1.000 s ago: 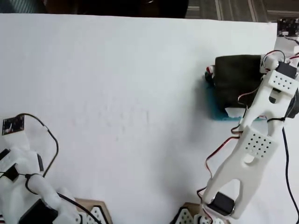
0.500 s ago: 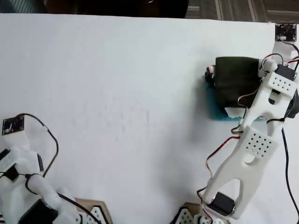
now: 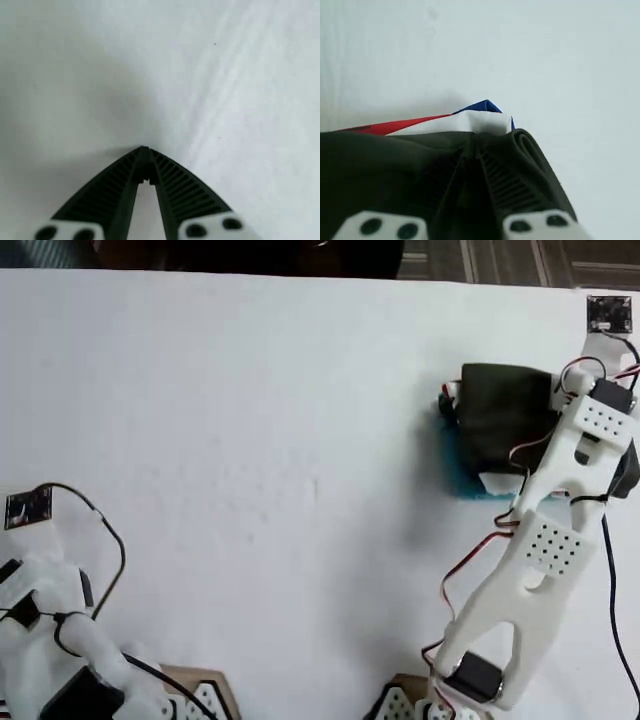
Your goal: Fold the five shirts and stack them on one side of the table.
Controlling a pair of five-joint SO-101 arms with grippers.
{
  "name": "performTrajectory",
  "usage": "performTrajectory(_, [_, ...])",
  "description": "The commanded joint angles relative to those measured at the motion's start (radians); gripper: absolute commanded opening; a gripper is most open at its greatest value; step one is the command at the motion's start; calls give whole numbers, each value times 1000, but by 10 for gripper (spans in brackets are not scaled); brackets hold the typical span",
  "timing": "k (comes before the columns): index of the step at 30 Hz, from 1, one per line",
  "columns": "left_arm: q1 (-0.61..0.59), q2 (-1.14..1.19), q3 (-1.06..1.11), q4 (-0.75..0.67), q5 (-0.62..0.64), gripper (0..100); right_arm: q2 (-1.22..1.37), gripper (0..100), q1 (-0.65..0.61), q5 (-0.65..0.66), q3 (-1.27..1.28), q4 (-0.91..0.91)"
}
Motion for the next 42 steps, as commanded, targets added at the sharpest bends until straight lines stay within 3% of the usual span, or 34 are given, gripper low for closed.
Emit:
performTrajectory(1, [-6,-26,-1,-11,14,28,-99,18,15,-6,-140,54])
performTrajectory(21, [-6,-26,-1,-11,14,28,-173,18,-19,3,-552,700])
performTrajectory(28, [-6,-26,-1,-11,14,28,-183,18,-7,5,-517,713])
performTrajectory(34, [-6,-26,-1,-11,14,28,-446,18,-7,5,-144,711])
performTrajectory(42, [-6,-26,-1,-11,14,28,-771,19,-136,23,522,707])
